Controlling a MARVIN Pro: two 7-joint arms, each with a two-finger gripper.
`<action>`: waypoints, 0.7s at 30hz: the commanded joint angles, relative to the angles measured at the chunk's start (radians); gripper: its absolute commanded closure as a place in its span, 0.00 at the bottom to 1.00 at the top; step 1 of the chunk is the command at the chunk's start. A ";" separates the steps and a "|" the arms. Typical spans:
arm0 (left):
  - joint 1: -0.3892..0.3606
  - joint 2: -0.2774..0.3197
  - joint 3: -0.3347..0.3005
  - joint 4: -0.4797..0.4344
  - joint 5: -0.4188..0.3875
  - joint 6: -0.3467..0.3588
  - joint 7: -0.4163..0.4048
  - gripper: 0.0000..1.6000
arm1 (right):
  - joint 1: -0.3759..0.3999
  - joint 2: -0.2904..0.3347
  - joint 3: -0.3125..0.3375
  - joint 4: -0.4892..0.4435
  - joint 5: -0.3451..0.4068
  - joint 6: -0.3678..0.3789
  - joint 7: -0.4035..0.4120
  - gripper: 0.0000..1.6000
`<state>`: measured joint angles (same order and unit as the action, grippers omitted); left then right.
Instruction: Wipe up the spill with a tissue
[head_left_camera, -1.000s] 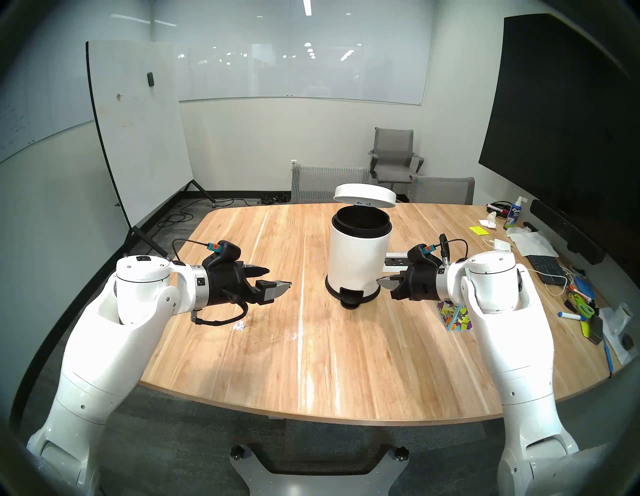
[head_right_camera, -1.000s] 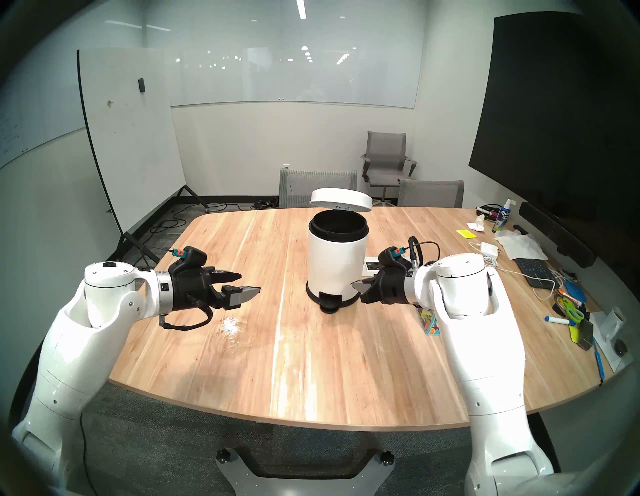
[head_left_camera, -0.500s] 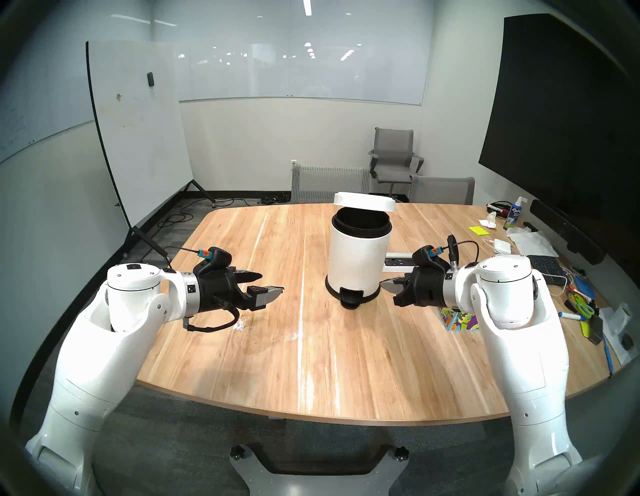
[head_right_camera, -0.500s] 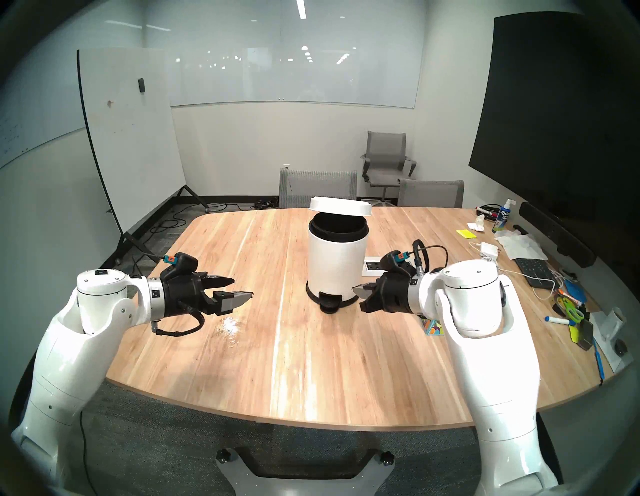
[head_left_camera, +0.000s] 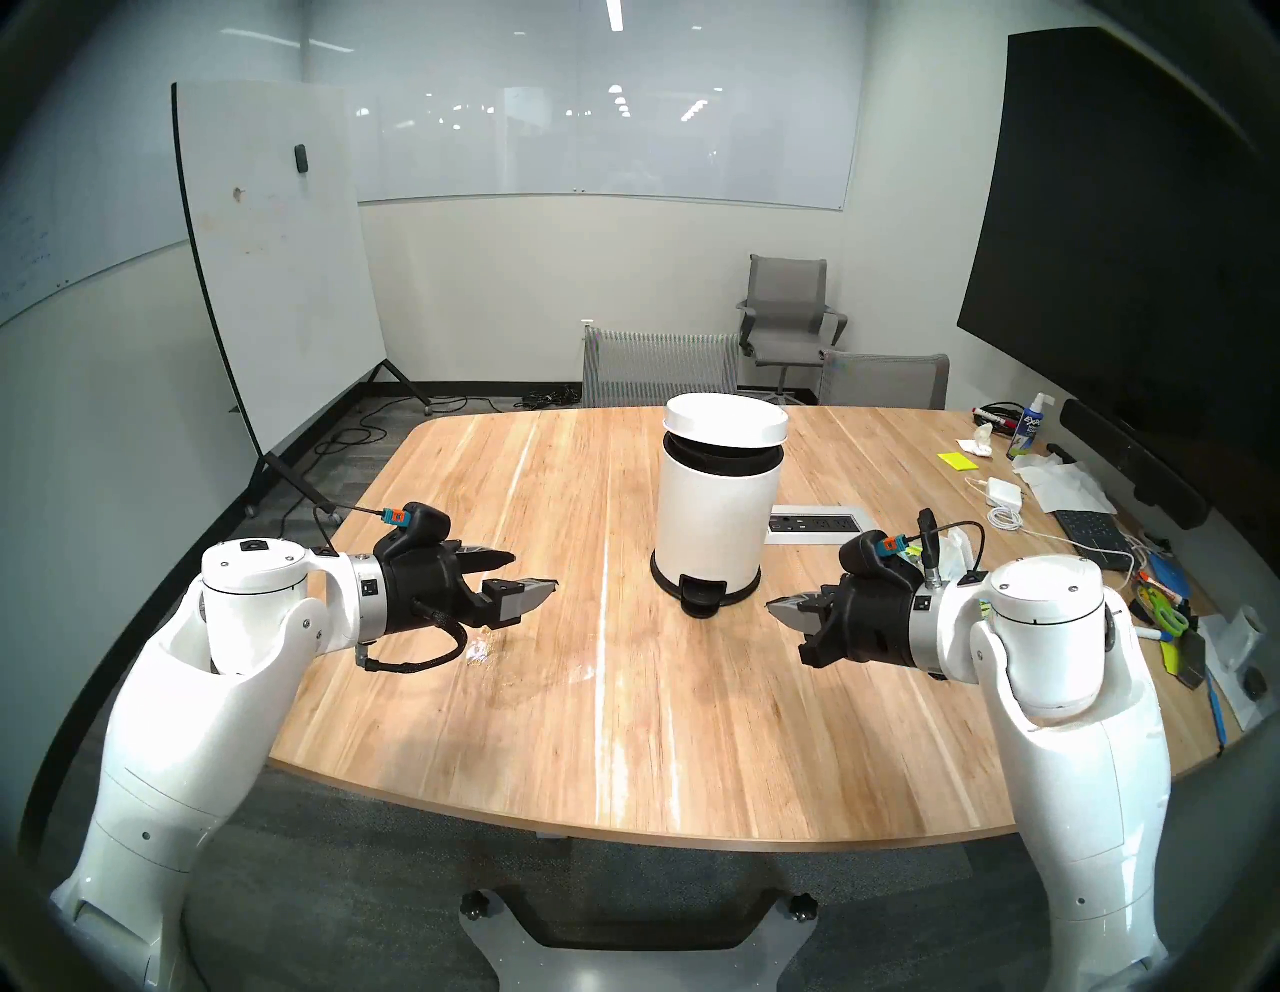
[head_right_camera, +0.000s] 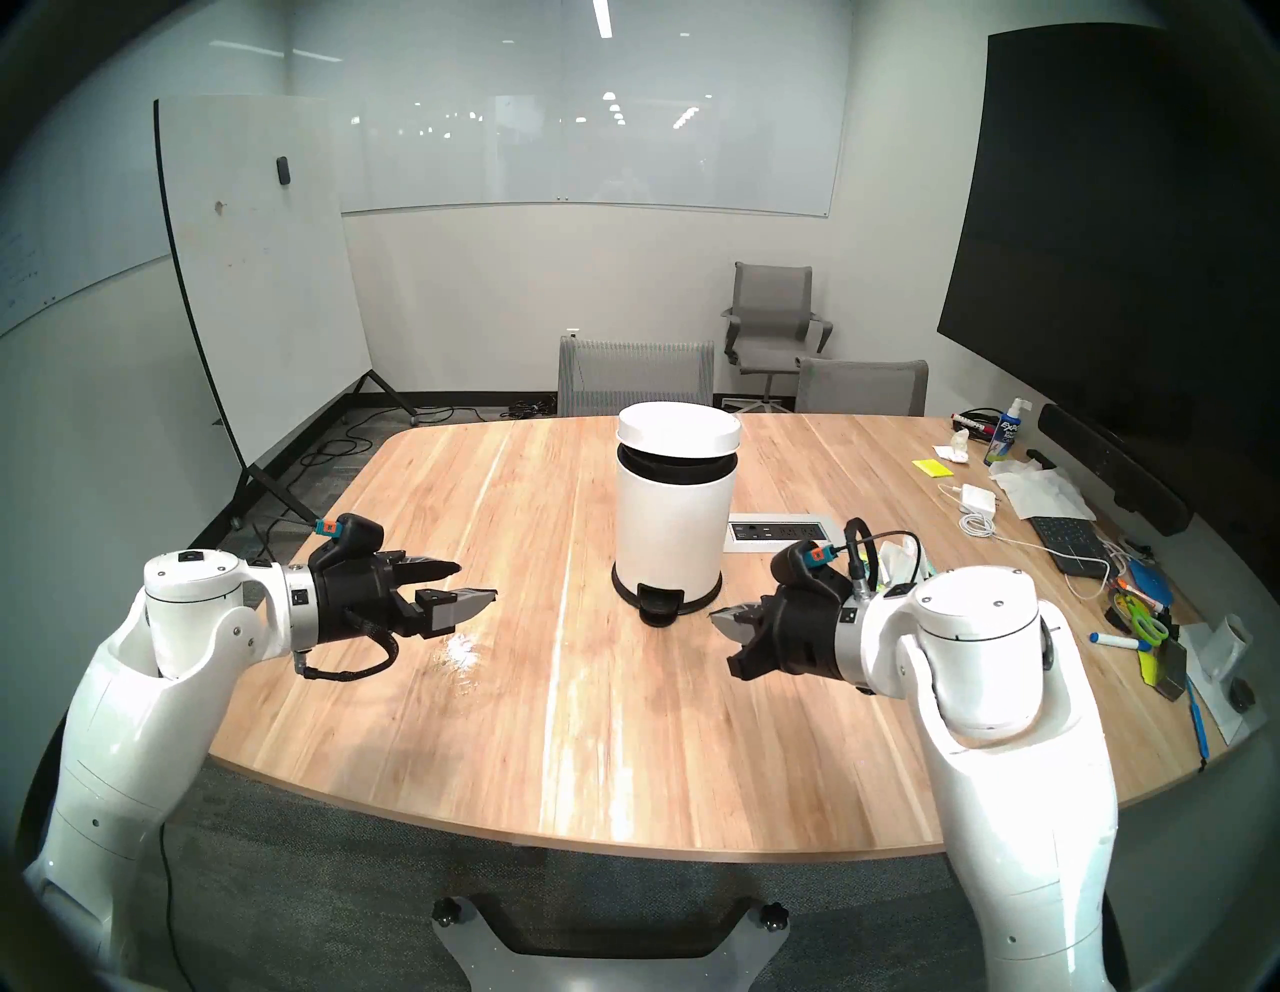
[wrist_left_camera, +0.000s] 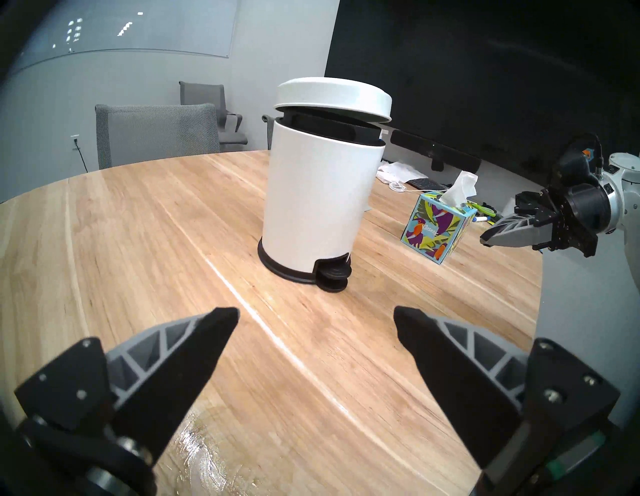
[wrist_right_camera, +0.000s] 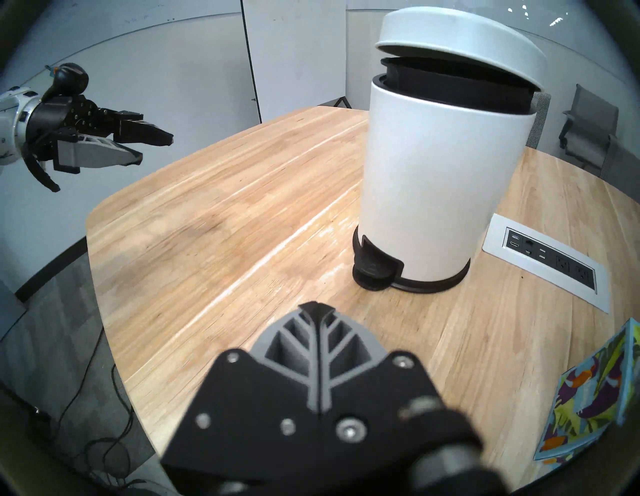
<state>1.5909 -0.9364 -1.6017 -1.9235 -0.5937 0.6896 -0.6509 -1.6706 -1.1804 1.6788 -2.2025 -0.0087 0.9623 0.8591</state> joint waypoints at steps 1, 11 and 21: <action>0.024 -0.017 -0.032 -0.030 -0.016 -0.034 -0.005 0.00 | -0.119 -0.008 0.077 -0.119 -0.002 -0.002 -0.008 1.00; 0.089 -0.052 -0.059 -0.049 -0.002 -0.103 0.016 0.00 | -0.239 -0.065 0.154 -0.229 -0.018 -0.002 -0.030 1.00; 0.130 -0.074 -0.075 -0.069 0.003 -0.168 0.044 0.00 | -0.336 -0.143 0.193 -0.241 -0.026 -0.023 -0.060 1.00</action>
<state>1.6993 -0.9926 -1.6620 -1.9610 -0.5945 0.5668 -0.6118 -1.9336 -1.2661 1.8555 -2.4127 -0.0444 0.9622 0.8124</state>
